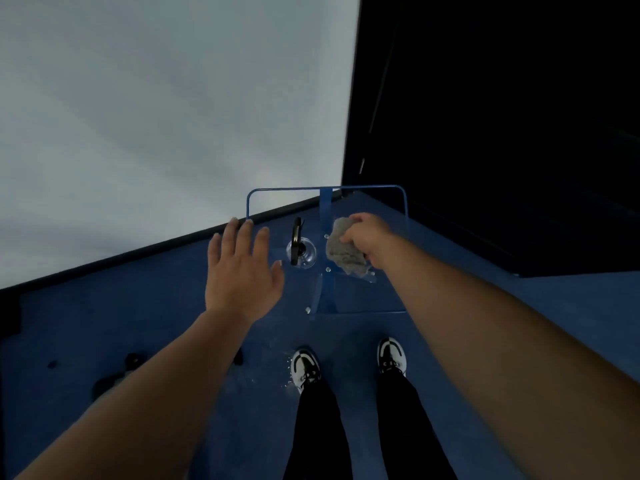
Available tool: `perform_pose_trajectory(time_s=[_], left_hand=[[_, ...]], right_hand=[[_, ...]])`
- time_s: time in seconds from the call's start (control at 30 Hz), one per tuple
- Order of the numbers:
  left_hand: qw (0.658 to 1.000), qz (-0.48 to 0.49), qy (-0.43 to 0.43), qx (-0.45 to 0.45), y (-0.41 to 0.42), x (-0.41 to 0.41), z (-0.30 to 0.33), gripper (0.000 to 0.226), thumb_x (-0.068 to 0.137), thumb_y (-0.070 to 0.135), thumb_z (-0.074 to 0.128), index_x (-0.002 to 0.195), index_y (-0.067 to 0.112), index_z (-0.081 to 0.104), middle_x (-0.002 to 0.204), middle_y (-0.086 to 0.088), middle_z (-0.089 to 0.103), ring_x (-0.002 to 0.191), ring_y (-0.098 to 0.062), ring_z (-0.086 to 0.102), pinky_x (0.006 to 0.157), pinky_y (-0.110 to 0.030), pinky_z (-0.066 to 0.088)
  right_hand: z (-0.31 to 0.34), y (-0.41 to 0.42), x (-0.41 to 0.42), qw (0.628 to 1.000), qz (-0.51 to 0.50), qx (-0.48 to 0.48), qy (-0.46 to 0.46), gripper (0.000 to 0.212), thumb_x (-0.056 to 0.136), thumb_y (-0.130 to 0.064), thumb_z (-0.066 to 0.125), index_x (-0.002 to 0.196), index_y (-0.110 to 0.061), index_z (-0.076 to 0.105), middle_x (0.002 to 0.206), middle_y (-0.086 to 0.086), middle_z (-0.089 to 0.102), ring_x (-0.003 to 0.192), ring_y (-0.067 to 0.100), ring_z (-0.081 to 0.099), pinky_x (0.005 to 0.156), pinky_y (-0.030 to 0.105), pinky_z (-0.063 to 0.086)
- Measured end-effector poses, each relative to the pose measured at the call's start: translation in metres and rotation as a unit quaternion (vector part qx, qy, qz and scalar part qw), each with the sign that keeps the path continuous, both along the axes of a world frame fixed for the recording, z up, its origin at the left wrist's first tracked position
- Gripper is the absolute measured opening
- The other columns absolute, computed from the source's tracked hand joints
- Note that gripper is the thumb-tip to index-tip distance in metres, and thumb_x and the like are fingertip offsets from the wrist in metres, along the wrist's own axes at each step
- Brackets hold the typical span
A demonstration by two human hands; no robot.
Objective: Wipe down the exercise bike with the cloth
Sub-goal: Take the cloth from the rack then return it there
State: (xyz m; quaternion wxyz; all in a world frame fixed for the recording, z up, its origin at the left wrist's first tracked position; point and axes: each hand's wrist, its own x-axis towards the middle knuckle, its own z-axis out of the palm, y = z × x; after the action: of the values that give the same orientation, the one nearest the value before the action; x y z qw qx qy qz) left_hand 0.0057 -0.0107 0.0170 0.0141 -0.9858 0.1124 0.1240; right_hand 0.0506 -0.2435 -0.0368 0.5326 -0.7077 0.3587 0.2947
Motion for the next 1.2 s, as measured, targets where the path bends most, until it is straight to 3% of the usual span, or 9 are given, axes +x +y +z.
perform_pose_trajectory(time_s=[0.2, 0.37, 0.47, 0.57, 0.77, 0.93, 1.2], left_hand=[[1.000, -0.024, -0.014, -0.004, -0.010, 0.027, -0.033, 0.067, 0.094, 0.051, 0.034, 0.150, 0.014, 0.028, 0.158, -0.013, 0.025, 0.149, -0.031, 0.005, 0.119, -0.051, 0.007], [0.999, -0.031, -0.005, 0.009, -0.013, 0.036, -0.044, 0.068, 0.094, 0.054, 0.030, 0.150, 0.016, 0.026, 0.159, -0.012, 0.024, 0.149, -0.030, 0.003, 0.119, -0.052, 0.007], [0.999, -0.033, 0.006, 0.017, -0.014, 0.036, -0.050, 0.069, 0.094, 0.055, 0.028, 0.151, 0.017, 0.024, 0.159, -0.011, 0.022, 0.149, -0.030, 0.002, 0.119, -0.052, 0.007], [0.999, -0.034, 0.009, 0.013, -0.017, 0.035, -0.057, 0.068, 0.094, 0.054, 0.030, 0.150, 0.016, 0.026, 0.158, -0.012, 0.025, 0.149, -0.031, 0.004, 0.119, -0.053, 0.009], [1.000, -0.031, 0.002, 0.002, -0.019, 0.034, -0.065, 0.067, 0.094, 0.053, 0.035, 0.149, 0.015, 0.029, 0.157, -0.012, 0.027, 0.148, -0.031, 0.008, 0.119, -0.052, 0.010], [1.000, -0.024, -0.002, 0.004, -0.008, 0.039, -0.067, 0.066, 0.094, 0.052, 0.037, 0.147, 0.013, 0.033, 0.154, -0.014, 0.032, 0.147, -0.032, 0.011, 0.119, -0.053, 0.011], [0.999, 0.030, 0.026, 0.019, 0.008, 0.033, -0.059, 0.066, 0.091, 0.044, 0.041, 0.149, 0.014, 0.029, 0.157, -0.012, 0.028, 0.148, -0.030, 0.010, 0.119, -0.053, 0.009]], right_hand=[[-0.045, -0.002, 0.006, 0.995, 0.074, -0.074, 0.006, 0.060, 0.087, -0.010, 0.075, 0.141, -0.015, 0.051, 0.137, 0.007, 0.056, 0.122, 0.029, 0.056, 0.101, 0.043, 0.051], [-0.066, 0.001, 0.007, 0.980, 0.139, -0.135, -0.034, 0.034, 0.093, -0.014, 0.060, 0.128, -0.018, 0.057, 0.127, 0.006, 0.061, 0.103, 0.022, 0.056, 0.093, 0.038, 0.052], [-0.072, 0.003, 0.011, 0.975, 0.158, -0.151, -0.046, 0.037, 0.095, -0.013, 0.056, 0.130, -0.023, 0.056, 0.127, 0.005, 0.060, 0.099, 0.022, 0.056, 0.087, 0.036, 0.053], [-0.079, 0.000, 0.011, 0.965, 0.198, -0.167, -0.041, 0.042, 0.097, -0.008, 0.051, 0.136, -0.022, 0.052, 0.131, 0.008, 0.058, 0.109, 0.027, 0.058, 0.088, 0.039, 0.054], [-0.096, -0.011, 0.009, 0.963, 0.175, -0.199, -0.046, 0.038, 0.096, -0.006, 0.049, 0.132, -0.018, 0.055, 0.130, 0.010, 0.060, 0.111, 0.028, 0.058, 0.088, 0.036, 0.052], [-0.104, -0.016, 0.012, 0.965, 0.145, -0.212, -0.046, 0.046, 0.097, -0.011, 0.053, 0.142, -0.018, 0.048, 0.137, 0.011, 0.055, 0.117, 0.028, 0.057, 0.084, 0.031, 0.049], [-0.092, -0.018, 0.010, 0.944, 0.216, -0.250, -0.007, 0.042, 0.100, -0.019, 0.054, 0.140, -0.010, 0.045, 0.134, 0.012, 0.057, 0.115, 0.028, 0.058, 0.080, 0.032, 0.047]])
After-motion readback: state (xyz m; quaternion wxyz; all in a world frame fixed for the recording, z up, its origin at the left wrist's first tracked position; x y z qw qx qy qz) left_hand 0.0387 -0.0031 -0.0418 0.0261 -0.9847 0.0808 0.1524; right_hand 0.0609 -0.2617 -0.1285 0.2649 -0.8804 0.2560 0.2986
